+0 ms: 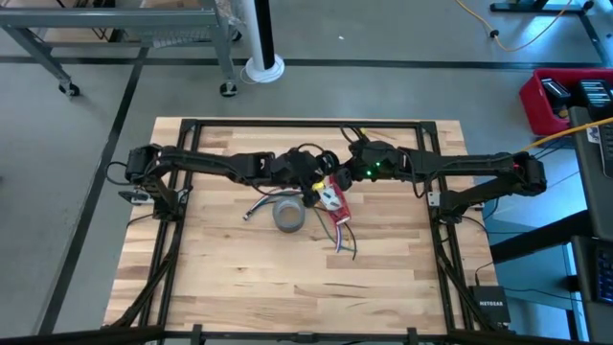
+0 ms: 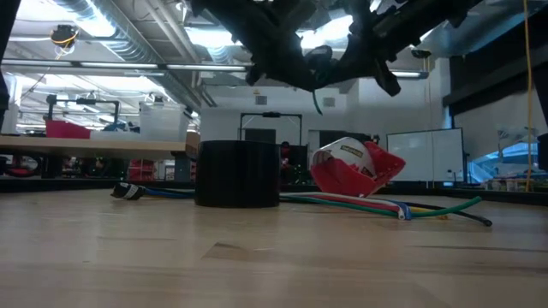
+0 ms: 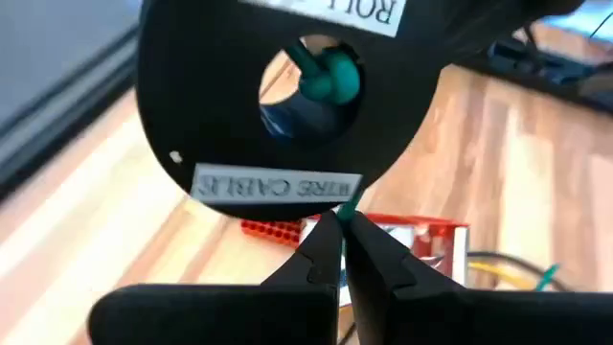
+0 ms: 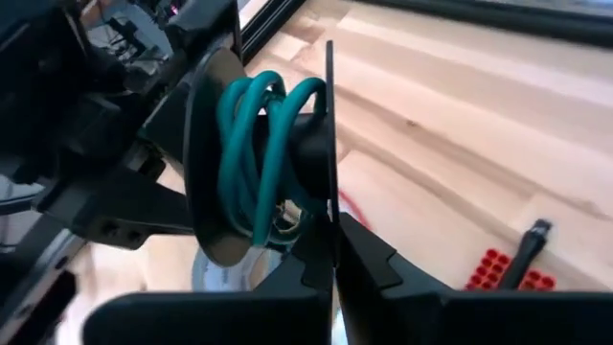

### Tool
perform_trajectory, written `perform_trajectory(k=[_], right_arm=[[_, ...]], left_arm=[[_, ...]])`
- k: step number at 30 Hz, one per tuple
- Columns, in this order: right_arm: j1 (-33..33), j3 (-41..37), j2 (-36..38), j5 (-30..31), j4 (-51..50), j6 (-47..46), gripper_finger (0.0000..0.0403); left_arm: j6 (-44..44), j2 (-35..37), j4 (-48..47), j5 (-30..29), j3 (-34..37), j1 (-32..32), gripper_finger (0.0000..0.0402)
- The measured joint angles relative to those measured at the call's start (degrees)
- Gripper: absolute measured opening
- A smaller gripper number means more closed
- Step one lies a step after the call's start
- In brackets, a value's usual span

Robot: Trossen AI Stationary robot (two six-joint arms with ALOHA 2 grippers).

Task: Coil cords
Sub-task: Coil the green wire into the spool, then put the coil wire on the table

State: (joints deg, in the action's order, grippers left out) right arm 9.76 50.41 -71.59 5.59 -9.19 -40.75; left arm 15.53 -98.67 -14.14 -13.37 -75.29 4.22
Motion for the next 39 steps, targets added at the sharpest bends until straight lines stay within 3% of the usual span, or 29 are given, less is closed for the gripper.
perform_trajectory(k=[10, 18, 23, 28, 39], right_arm=[[0.0, -3.7, 0.0, -4.2, 2.5, -5.8, 0.0003], [0.0, -5.8, 0.2, -12.7, 9.7, -8.9, 0.0003], [0.0, -6.9, 0.2, -12.7, 10.8, -9.9, 0.0003], [0.0, -7.0, 0.2, -12.7, 12.2, -10.1, 0.0003], [0.0, -7.1, 0.1, -14.6, 11.0, -10.0, 0.0003]], left_arm=[[-7.2, -0.1, -4.6, -8.6, 0.1, -2.8, 0.0001], [-9.7, -0.9, -6.7, -13.6, 2.1, -4.2, 0.0001], [-8.8, -1.4, -7.3, -14.9, 2.9, -4.9, 0.0001], [-8.4, -1.0, -6.6, -22.3, 2.8, -5.1, 0.0001], [-8.8, -0.7, -6.5, -22.4, 2.8, -4.6, 0.0]])
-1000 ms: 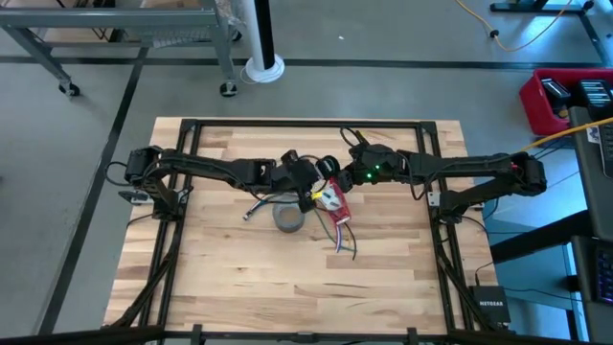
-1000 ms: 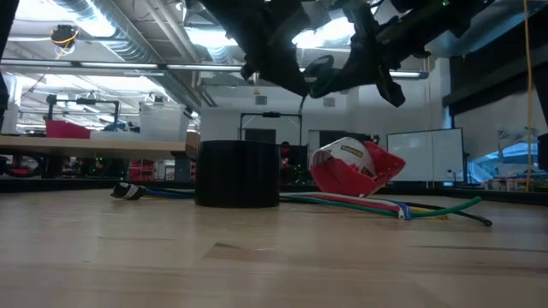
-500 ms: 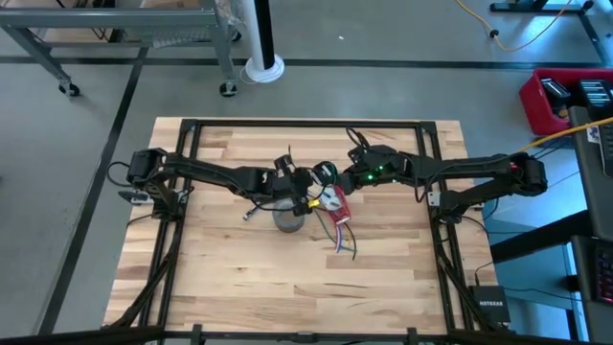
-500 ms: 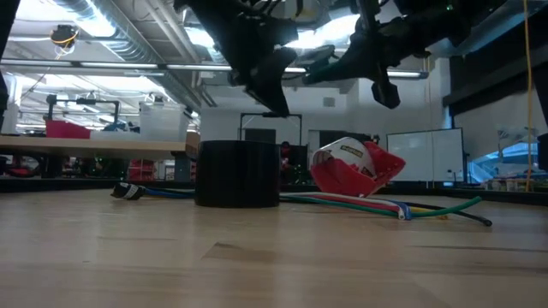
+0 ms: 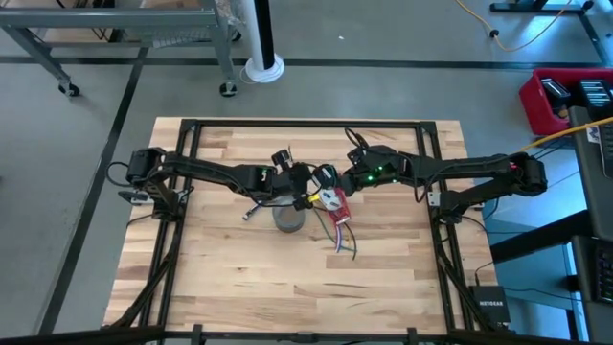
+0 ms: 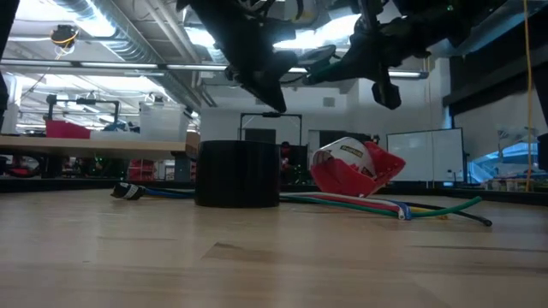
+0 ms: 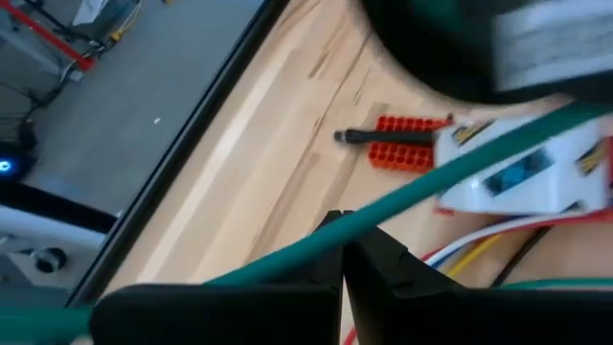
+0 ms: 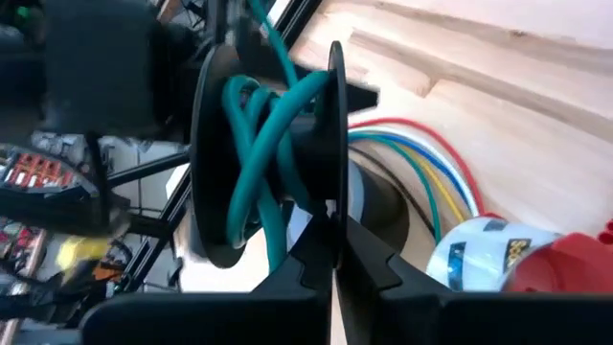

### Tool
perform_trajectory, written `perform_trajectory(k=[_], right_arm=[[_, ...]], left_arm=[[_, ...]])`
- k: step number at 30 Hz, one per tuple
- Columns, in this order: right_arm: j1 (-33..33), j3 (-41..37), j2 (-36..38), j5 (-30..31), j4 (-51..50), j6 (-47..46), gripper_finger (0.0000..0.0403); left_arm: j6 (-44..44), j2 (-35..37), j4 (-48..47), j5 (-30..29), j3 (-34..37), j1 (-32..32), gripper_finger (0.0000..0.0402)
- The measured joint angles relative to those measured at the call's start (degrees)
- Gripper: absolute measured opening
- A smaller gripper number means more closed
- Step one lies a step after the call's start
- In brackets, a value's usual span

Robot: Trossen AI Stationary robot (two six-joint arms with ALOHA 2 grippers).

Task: Coil cords
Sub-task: Put the coil wire on the table

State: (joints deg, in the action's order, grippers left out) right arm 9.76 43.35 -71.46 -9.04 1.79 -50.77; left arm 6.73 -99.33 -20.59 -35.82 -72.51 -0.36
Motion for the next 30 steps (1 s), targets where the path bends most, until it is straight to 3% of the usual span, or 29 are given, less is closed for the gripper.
perform_trajectory(k=[7, 13, 20, 25, 30], right_arm=[[0.0, -0.9, 0.0, -2.6, 0.1, 0.0, 0.0003], [0.4, -7.4, 0.0, -3.8, 10.6, -1.8, 0.0003], [5.9, -14.1, 0.0, -9.7, 23.9, -4.8, 0.0003], [9.7, -15.5, -0.1, -10.6, 25.4, -4.7, 0.0003], [12.2, -15.5, -3.0, -16.5, 28.8, -4.6, 0.0003]], left_arm=[[-0.1, 0.0, 0.4, 0.8, 0.0, 0.2, 0.0], [-0.1, 0.0, 0.5, 1.9, 0.0, 0.1, 0.0], [-0.2, 0.0, 5.3, 3.4, 0.0, 0.5, 0.0], [-1.6, 0.0, 9.6, 3.8, 0.0, 1.1, 0.0], [-1.2, 0.0, 11.5, 4.7, 0.0, 3.1, 0.0]])
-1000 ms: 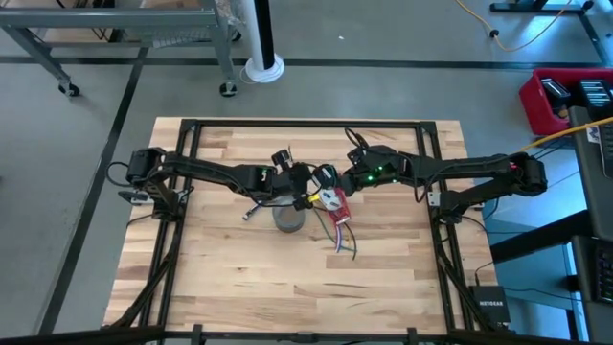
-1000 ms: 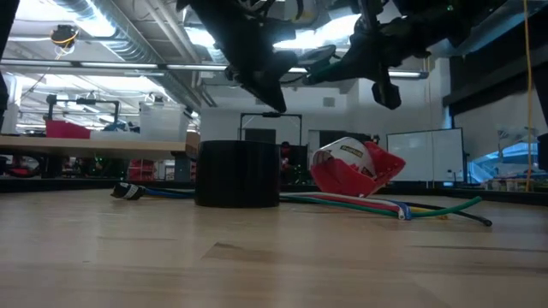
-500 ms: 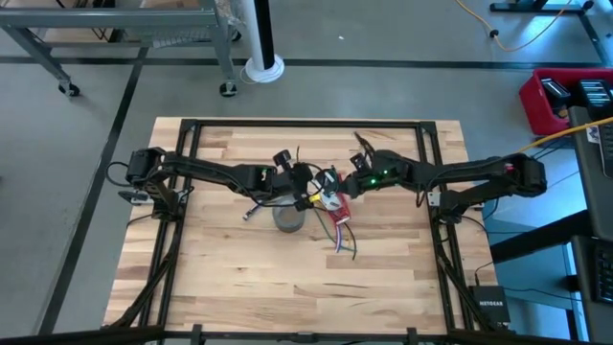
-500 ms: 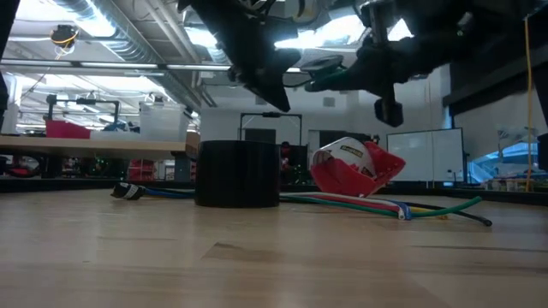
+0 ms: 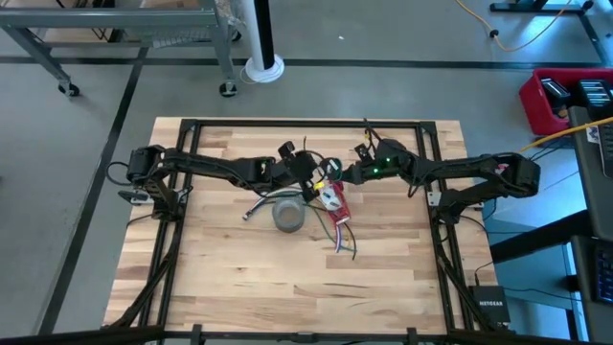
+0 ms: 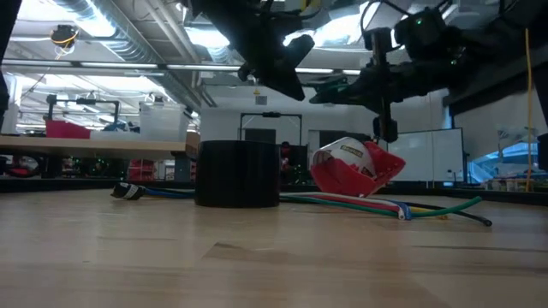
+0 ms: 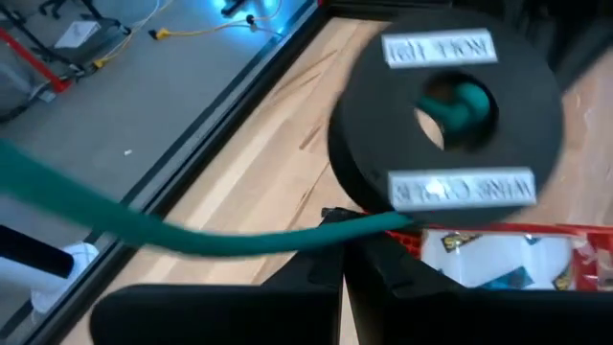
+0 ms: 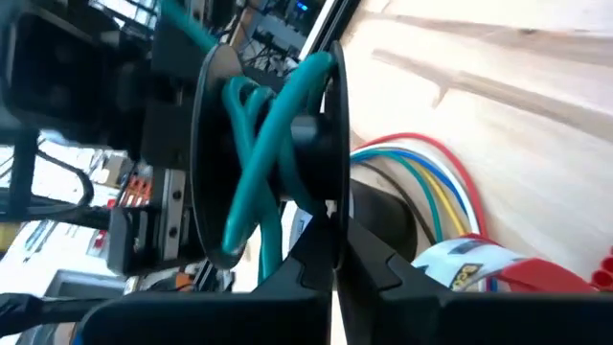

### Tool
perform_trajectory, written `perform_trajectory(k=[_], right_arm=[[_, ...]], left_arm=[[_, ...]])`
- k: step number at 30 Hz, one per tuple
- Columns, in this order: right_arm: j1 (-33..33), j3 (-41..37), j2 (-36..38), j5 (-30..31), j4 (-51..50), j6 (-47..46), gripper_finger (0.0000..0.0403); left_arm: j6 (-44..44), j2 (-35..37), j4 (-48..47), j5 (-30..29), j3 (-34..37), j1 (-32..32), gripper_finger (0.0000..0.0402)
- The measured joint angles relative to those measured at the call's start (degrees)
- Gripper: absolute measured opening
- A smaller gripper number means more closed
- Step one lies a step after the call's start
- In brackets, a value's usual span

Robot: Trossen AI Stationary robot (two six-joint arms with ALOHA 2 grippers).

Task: Coil cords
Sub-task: Put the coil wire on the table

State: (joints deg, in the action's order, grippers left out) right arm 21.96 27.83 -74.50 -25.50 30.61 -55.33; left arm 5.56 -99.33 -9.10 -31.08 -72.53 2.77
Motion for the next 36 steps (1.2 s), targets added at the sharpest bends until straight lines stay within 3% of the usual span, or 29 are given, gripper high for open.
perform_trajectory(k=[5, 14, 36], right_arm=[[1.4, 0.0, -5.2, -2.0, 5.7, -0.3, 0.0003], [8.4, 0.0, -13.2, -10.7, 16.0, -4.5, 0.0003], [10.7, 11.3, -31.8, -18.0, 15.9, -4.5, 0.0003]], left_arm=[[0.4, 0.0, -0.3, 1.8, 0.0, 1.9, 0.0], [0.4, 0.0, -0.3, 2.0, 0.0, 4.4, 0.0], [3.3, 0.0, -0.5, 2.0, 0.0, 5.9, 0.0]])
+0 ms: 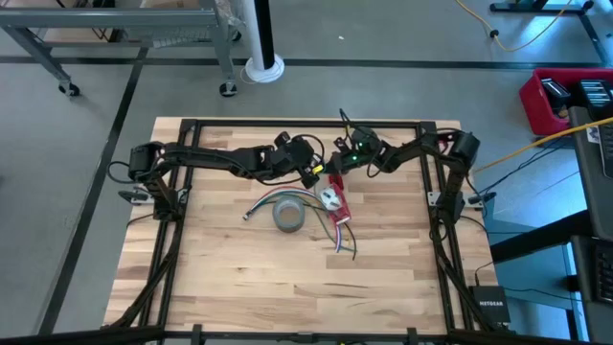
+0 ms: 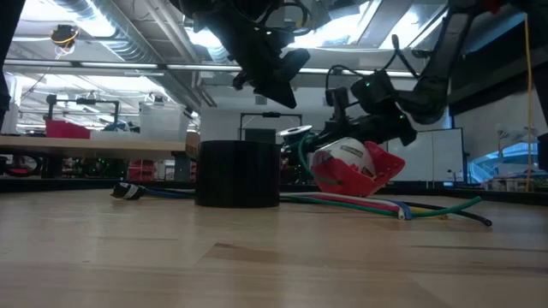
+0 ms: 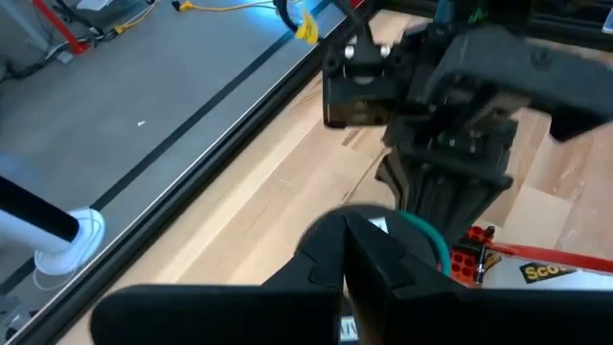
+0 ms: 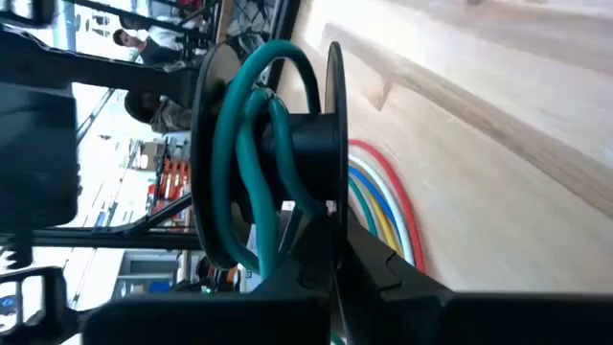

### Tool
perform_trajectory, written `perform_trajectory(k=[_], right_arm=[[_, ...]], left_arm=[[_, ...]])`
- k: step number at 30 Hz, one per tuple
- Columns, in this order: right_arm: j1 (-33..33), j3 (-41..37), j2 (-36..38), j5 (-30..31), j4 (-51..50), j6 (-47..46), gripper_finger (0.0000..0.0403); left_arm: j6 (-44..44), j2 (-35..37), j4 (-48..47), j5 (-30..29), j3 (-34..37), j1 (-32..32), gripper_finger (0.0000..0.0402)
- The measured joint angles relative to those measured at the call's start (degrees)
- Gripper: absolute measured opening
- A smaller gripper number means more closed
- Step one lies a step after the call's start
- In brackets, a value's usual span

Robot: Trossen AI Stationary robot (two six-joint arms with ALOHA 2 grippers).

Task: Coil cords
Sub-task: Put the coil wire on the table

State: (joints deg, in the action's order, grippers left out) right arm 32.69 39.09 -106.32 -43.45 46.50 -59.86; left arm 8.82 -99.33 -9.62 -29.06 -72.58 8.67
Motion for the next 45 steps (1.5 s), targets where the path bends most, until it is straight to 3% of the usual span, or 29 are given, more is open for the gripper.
perform_trajectory(k=[8, 20, 26, 30, 36, 40, 45], right_arm=[[1.6, 1.8, -3.1, -2.6, 0.0, -1.2, 0.0003], [10.6, 1.8, -3.1, -9.0, -2.4, -4.6, 0.0003], [10.9, 1.4, -3.1, -10.3, -5.0, -2.7, 0.0003], [10.8, 0.6, -3.1, -11.3, -4.3, -2.6, 0.0003], [10.8, 0.5, -3.1, -11.4, -4.0, -2.6, 0.0003], [10.8, 0.5, -3.1, -11.3, -3.7, -2.7, 0.0003], [10.8, 0.5, -3.1, -11.2, -3.7, -2.7, 0.0003]], left_arm=[[1.7, 0.0, -0.6, 0.0, 0.0, -0.8, 0.0], [5.8, 0.0, -2.3, 0.2, 0.0, -2.5, 0.0], [4.2, 0.7, -5.2, 7.1, 1.7, -2.7, 0.0], [6.6, 6.4, -5.0, 7.2, 9.3, -2.1, 0.0], [9.1, 24.6, -0.6, 7.2, 26.8, -0.5, 0.0], [7.9, 39.1, 10.4, 10.0, 41.6, -0.3, 0.0], [7.7, 53.2, 32.5, 14.4, 58.9, -0.3, 0.0]])
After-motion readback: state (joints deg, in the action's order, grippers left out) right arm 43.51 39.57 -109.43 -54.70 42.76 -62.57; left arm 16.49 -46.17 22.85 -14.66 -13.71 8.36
